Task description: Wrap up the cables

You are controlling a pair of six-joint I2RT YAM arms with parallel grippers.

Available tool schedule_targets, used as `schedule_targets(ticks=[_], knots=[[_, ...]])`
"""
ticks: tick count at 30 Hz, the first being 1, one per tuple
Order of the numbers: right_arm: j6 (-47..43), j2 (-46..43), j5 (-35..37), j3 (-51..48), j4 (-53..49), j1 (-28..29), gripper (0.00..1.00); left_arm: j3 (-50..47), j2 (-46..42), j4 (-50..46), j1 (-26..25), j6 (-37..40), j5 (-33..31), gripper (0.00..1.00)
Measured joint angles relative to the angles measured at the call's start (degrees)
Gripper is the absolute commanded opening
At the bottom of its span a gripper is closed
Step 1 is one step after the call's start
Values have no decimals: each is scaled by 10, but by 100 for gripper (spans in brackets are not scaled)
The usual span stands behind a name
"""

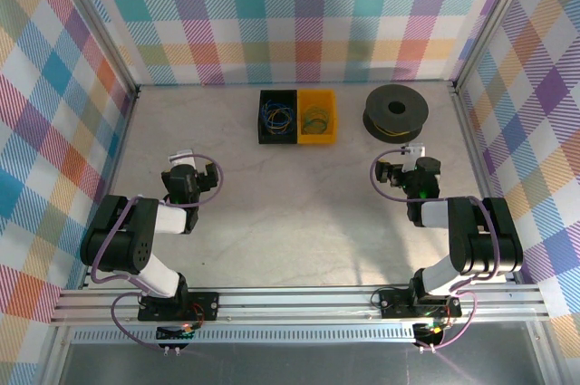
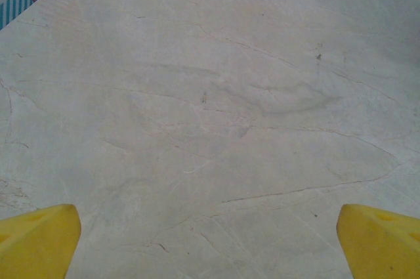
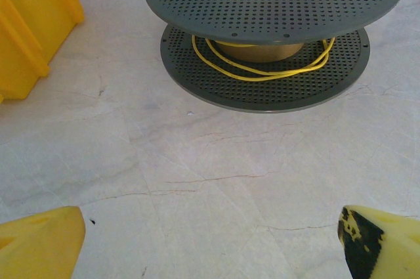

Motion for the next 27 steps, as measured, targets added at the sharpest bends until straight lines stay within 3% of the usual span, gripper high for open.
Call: schedule_targets(ticks=[3, 7, 10, 14, 18, 27], knots=[[10, -33, 20, 27, -87, 0, 99, 56, -25, -127, -6, -2, -7, 100], [30, -135, 45, 115, -229, 0, 99, 224, -82, -361, -29, -31, -6, 100], [64, -172, 25, 204, -316, -16, 99, 335, -110, -507, -41, -62, 16, 100], [132, -121, -56, 323, -412, -73, 99, 442, -107, -697, -54, -87, 49, 100], [199, -27, -143, 376, -468, -122, 98, 470, -107, -830, -71, -99, 84, 100], [299, 133, -249, 422, -478, -154, 95, 473, -107, -960, -127, -110, 93, 100]])
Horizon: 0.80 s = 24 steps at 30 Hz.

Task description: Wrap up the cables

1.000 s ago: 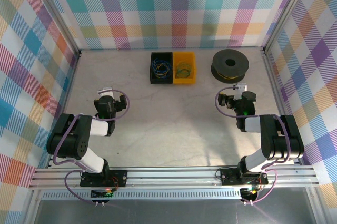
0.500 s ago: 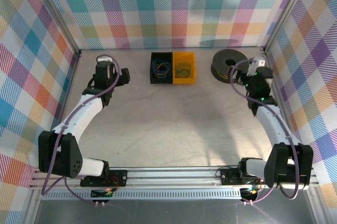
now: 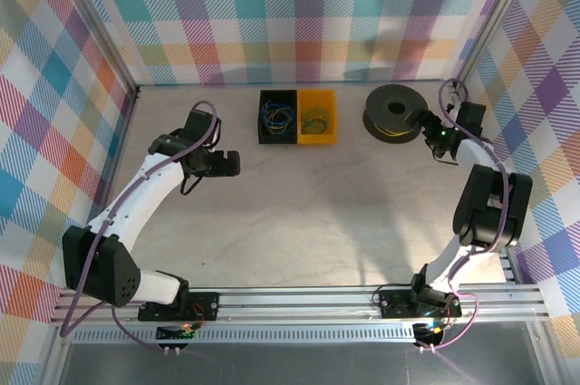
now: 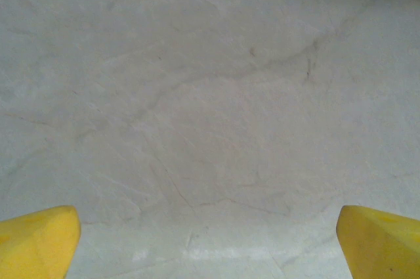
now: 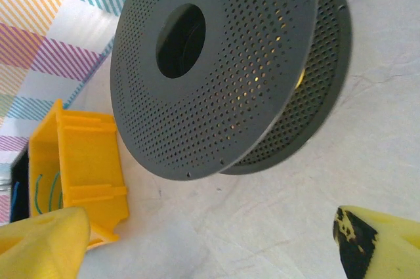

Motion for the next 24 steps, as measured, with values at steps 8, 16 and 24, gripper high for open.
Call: schedule_targets(ticks=[8, 16, 24], knots=[[75, 107, -41, 25, 112, 0, 85, 0, 3, -10, -9, -14, 0, 100], [122, 143, -30, 25, 201, 0, 73, 0, 38, -10, -12, -15, -3, 100], [153, 162, -15, 26, 261, 0, 50, 1, 53, -11, -15, -15, -12, 100]])
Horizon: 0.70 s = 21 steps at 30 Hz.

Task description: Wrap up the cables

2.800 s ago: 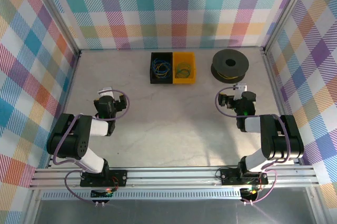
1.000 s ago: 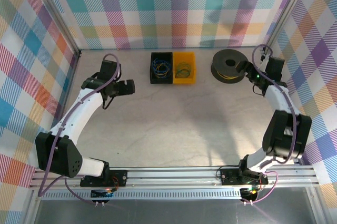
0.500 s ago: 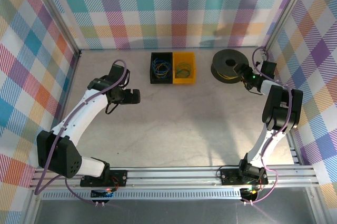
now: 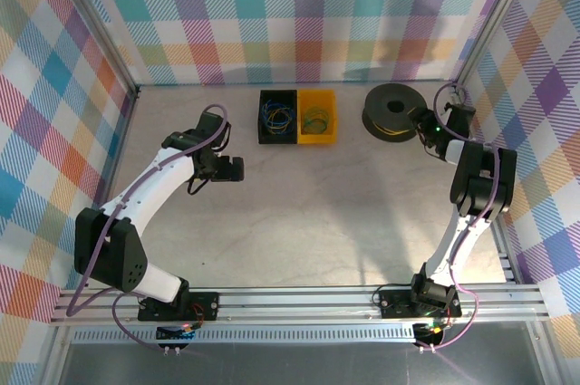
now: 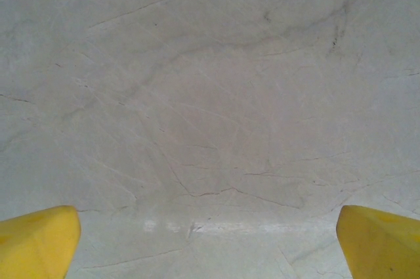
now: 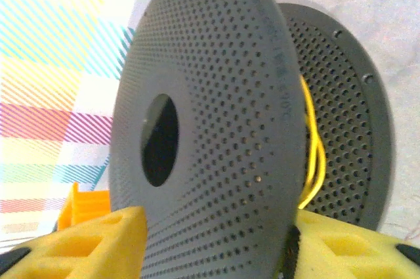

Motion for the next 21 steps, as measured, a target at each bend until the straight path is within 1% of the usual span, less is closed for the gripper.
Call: schedule_targets(ticks=[3, 5, 6, 10, 13, 16, 18, 21], knots=[[9, 11, 3, 1, 4, 0, 39, 5, 0, -6, 0, 0, -3, 100], [14, 12, 6, 1, 7, 0, 25, 11, 0, -13, 0, 0, -6, 100], [17, 12, 8, 1, 8, 0, 19, 12, 0, -13, 0, 0, -6, 100], [33, 9, -5, 2, 26, 0, 0, 15, 0, -14, 0, 0, -10, 100], [38, -15, -16, 2, 28, 1, 0, 15, 0, -14, 0, 0, -10, 100], [20, -63, -14, -2, -1, 3, 0, 14, -5, -14, 0, 1, -10, 100], [1, -113, -2, -22, -32, 2, 0, 12, -14, -14, 0, 1, -10, 100], [-25, -213, 7, -70, -103, 0, 0, 8, -38, -13, 0, 1, -10, 100]])
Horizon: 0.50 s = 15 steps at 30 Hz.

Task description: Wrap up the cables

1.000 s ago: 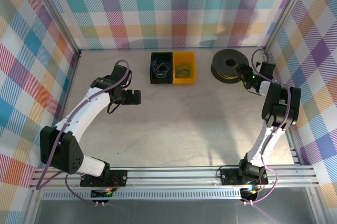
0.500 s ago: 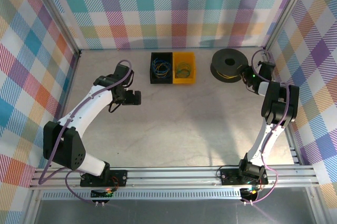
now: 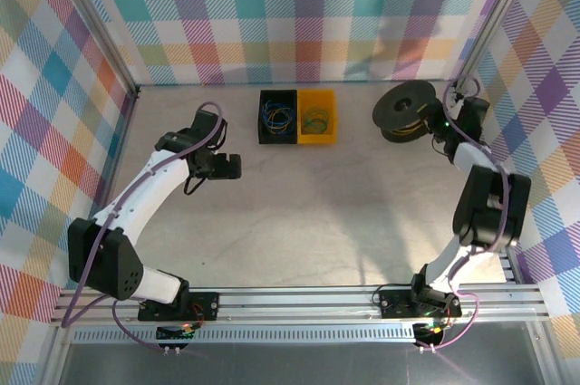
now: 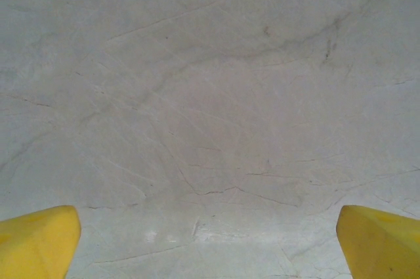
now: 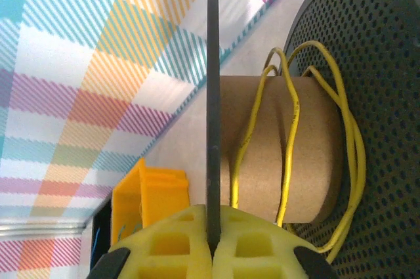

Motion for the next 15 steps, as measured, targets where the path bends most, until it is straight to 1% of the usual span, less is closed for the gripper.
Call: schedule_targets(ticks=[4, 7, 11, 15], knots=[[-28, -148, -10, -50, -97, 0, 0, -9, -26, 2, 0, 2, 0, 100], [-38, -256, -33, -77, -150, 13, 0, -16, -37, 2, 0, 3, 1, 100], [-30, -381, -67, -121, -192, 56, 0, -18, -46, 3, -1, 4, 3, 100], [5, -463, -84, -195, -198, 120, 0, -18, -60, 2, -6, 6, 7, 100]])
